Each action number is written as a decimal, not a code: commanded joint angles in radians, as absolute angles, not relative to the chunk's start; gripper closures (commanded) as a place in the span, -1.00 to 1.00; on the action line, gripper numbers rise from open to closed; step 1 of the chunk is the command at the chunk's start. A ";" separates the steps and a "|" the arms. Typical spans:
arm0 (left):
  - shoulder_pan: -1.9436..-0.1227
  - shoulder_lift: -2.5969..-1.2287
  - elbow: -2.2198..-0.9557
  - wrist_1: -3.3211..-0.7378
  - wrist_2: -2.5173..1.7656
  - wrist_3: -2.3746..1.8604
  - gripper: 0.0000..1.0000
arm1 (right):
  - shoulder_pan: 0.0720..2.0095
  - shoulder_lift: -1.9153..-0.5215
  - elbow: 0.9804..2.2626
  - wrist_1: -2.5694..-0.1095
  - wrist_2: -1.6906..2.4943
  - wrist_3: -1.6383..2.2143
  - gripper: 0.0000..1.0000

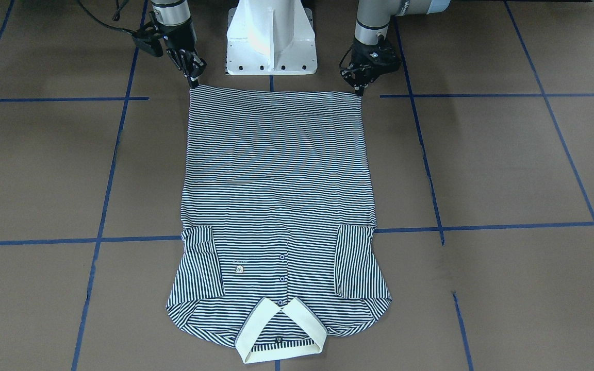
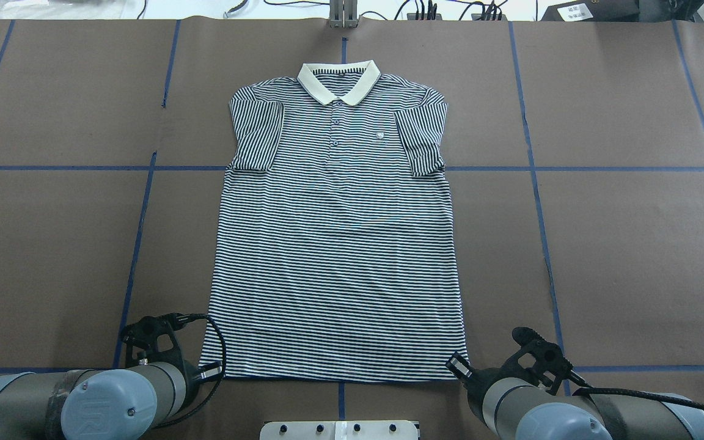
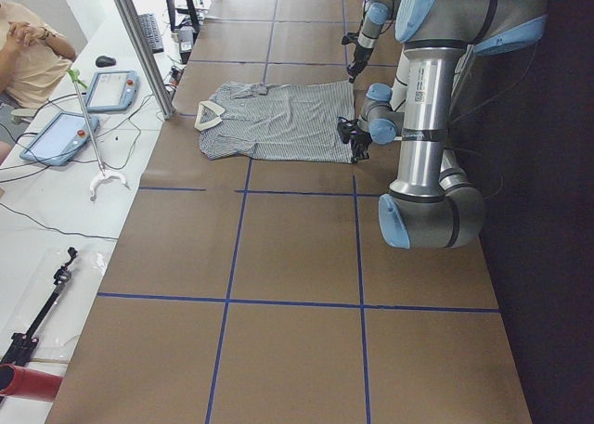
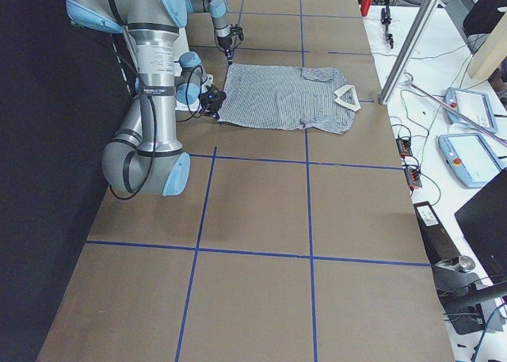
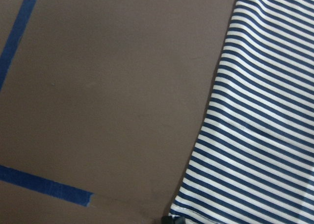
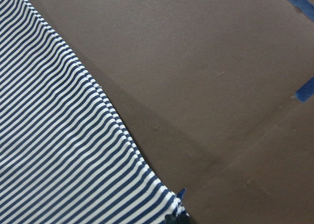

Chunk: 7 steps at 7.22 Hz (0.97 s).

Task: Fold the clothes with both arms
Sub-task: 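Lift the hem with both grippers and fold it toward the collar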

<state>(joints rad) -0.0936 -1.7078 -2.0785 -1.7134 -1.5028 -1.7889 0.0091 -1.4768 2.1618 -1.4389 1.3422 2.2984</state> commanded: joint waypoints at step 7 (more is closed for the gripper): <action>-0.173 -1.730 -2.338 -1.666 -1.580 -1.768 1.00 | 0.105 -1.547 2.278 -1.439 1.310 2.132 1.00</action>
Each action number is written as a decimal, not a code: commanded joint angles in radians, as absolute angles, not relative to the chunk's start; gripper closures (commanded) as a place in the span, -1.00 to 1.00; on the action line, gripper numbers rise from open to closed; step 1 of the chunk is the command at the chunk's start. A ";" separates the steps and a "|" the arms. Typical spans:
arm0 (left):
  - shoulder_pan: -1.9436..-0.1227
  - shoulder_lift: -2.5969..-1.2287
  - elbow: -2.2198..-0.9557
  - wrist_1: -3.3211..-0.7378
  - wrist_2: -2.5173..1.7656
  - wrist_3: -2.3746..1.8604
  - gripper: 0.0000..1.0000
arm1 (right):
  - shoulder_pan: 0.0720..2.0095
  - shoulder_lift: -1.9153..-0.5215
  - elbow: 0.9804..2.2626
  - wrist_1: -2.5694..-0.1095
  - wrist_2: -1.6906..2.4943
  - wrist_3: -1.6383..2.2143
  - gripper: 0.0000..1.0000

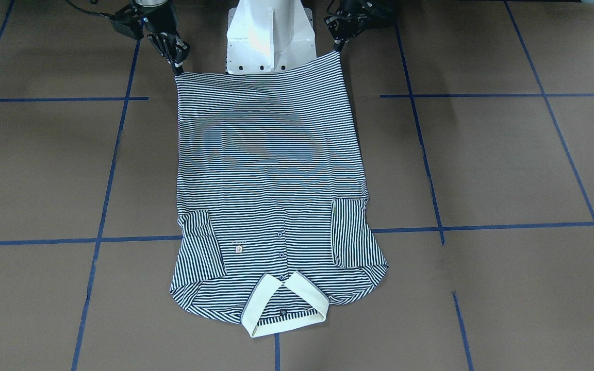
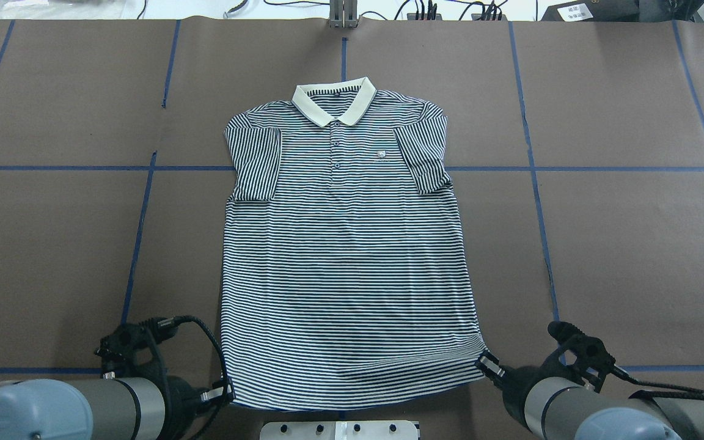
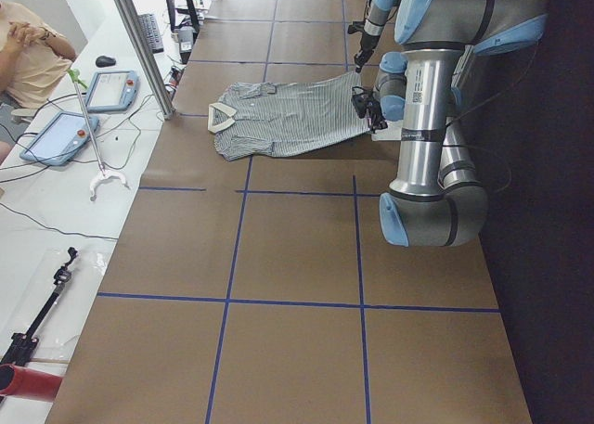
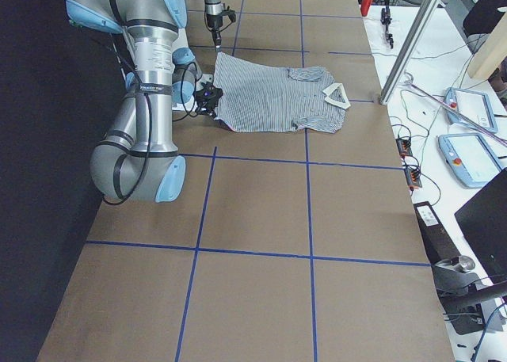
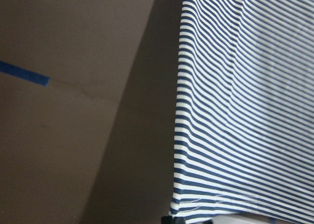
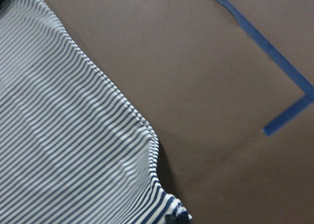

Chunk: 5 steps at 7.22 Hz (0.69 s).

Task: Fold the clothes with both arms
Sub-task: 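Lift the hem with both grippers and fold it toward the collar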

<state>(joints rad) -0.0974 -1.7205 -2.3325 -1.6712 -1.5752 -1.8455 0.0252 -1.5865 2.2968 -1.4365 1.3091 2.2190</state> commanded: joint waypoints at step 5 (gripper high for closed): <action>-0.568 -2.023 -1.843 -1.701 -1.578 -1.403 1.00 | 0.593 -1.111 1.808 -1.436 1.546 1.785 1.00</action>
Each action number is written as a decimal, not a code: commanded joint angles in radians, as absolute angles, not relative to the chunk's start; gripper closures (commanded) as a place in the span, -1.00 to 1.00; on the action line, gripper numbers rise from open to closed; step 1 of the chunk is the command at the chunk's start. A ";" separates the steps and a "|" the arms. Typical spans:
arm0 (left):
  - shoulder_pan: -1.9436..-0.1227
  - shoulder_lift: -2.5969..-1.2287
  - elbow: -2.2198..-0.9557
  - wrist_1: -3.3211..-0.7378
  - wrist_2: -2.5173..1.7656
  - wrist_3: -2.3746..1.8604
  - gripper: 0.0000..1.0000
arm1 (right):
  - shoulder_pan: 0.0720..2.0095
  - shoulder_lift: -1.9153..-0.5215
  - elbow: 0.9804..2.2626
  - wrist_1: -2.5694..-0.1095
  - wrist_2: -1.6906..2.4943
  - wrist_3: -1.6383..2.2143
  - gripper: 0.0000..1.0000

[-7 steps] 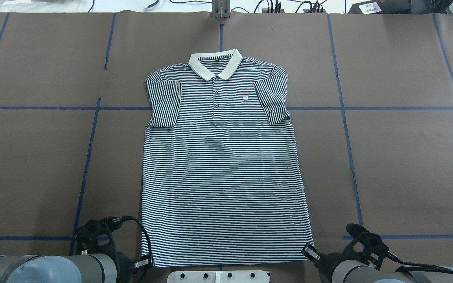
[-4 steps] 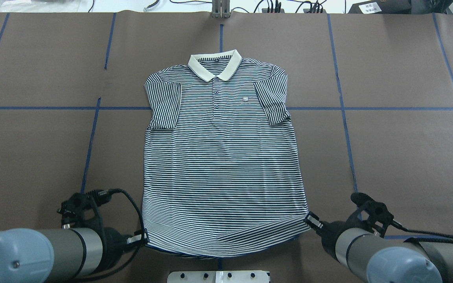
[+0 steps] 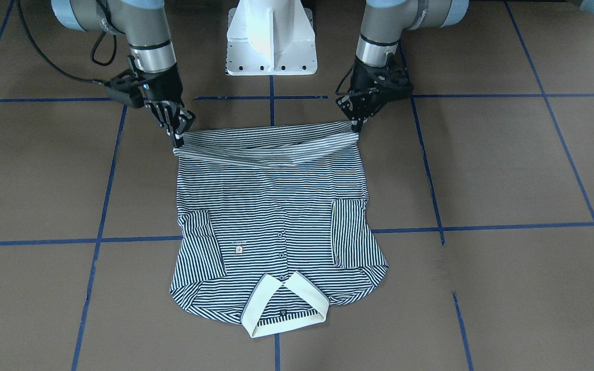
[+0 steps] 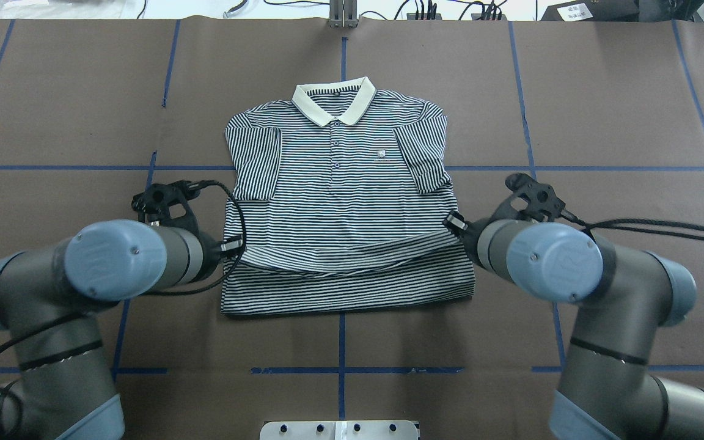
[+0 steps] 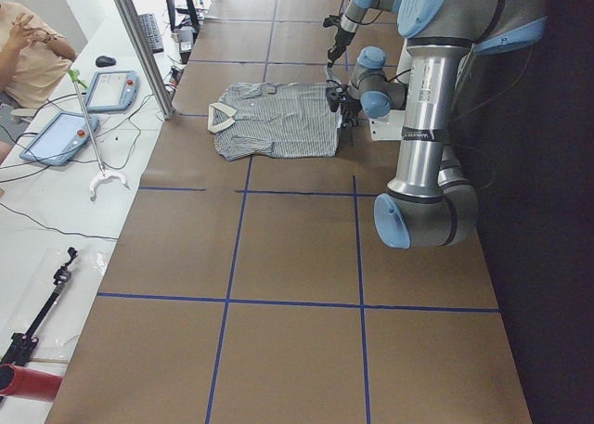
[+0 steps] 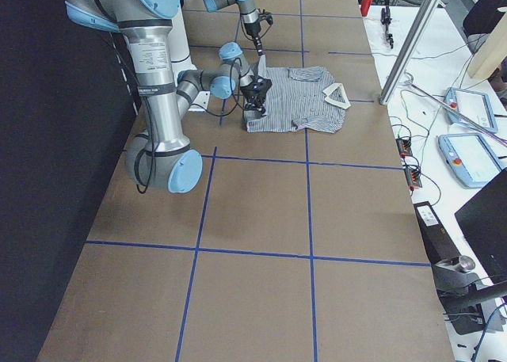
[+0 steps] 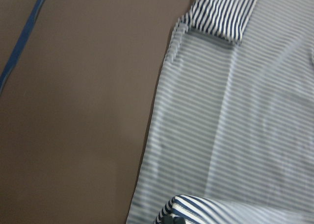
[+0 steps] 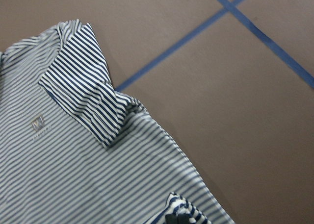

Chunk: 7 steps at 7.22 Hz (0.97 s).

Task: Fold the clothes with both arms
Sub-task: 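Lift the hem with both grippers and fold it toward the collar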

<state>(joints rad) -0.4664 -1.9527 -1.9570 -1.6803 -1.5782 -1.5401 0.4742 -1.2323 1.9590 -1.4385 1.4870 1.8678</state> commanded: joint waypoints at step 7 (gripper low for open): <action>-0.736 -2.197 -1.356 -2.069 -1.526 -1.287 1.00 | 0.765 -0.744 1.186 -1.279 1.589 1.689 1.00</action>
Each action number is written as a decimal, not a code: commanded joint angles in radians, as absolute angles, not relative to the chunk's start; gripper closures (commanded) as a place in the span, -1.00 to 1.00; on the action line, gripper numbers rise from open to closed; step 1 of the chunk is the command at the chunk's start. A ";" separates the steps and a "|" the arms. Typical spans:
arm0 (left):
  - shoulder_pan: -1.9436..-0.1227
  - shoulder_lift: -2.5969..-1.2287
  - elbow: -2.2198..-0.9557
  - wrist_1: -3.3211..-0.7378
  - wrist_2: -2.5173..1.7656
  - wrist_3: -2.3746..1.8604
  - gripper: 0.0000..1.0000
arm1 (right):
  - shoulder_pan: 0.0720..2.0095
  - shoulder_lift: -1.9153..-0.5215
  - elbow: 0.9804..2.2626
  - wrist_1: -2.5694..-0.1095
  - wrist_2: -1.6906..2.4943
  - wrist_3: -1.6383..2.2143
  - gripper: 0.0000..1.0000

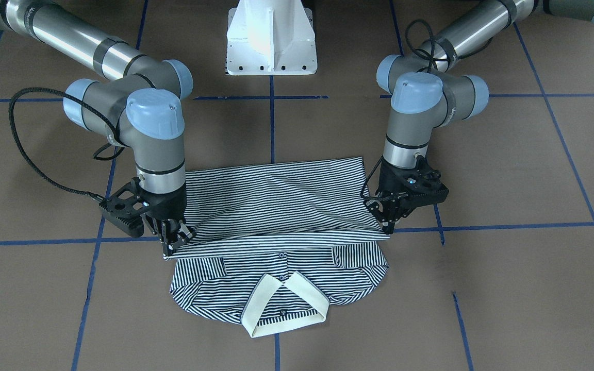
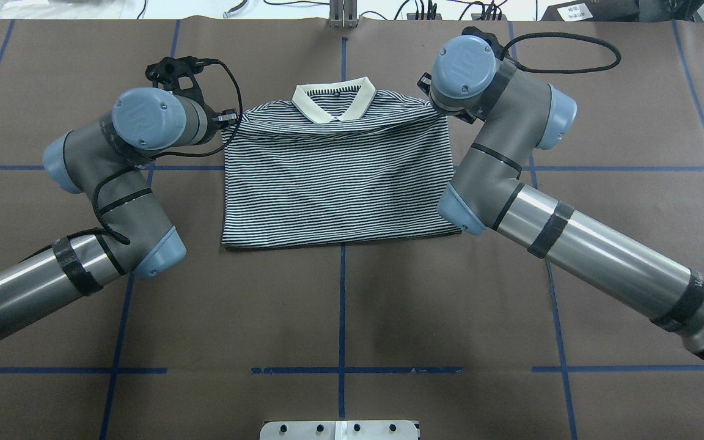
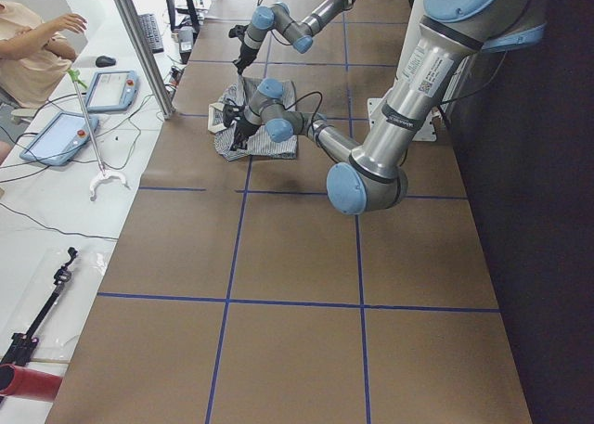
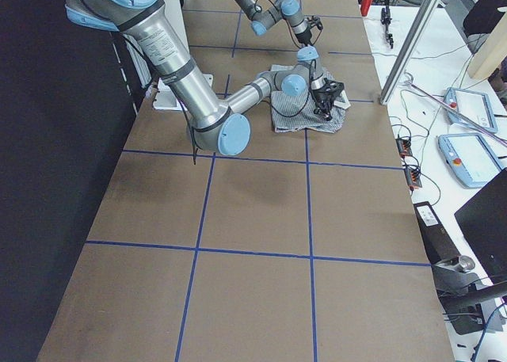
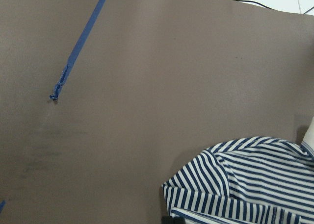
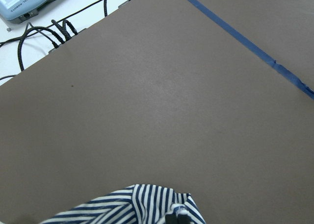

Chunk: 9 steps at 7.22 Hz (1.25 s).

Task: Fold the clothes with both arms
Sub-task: 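Lower the hem near the collar and open both grippers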

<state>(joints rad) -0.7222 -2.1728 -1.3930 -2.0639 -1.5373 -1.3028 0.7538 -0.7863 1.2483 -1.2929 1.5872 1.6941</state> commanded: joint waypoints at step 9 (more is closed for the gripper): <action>-0.738 -2.206 -1.279 -2.239 -1.534 -1.279 0.51 | 0.770 -0.733 1.132 -1.213 1.592 1.678 0.07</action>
<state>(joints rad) -0.7371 -2.2132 -1.2826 -2.1846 -1.5303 -1.2812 0.7681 -0.7350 1.1170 -1.2142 1.5897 1.6703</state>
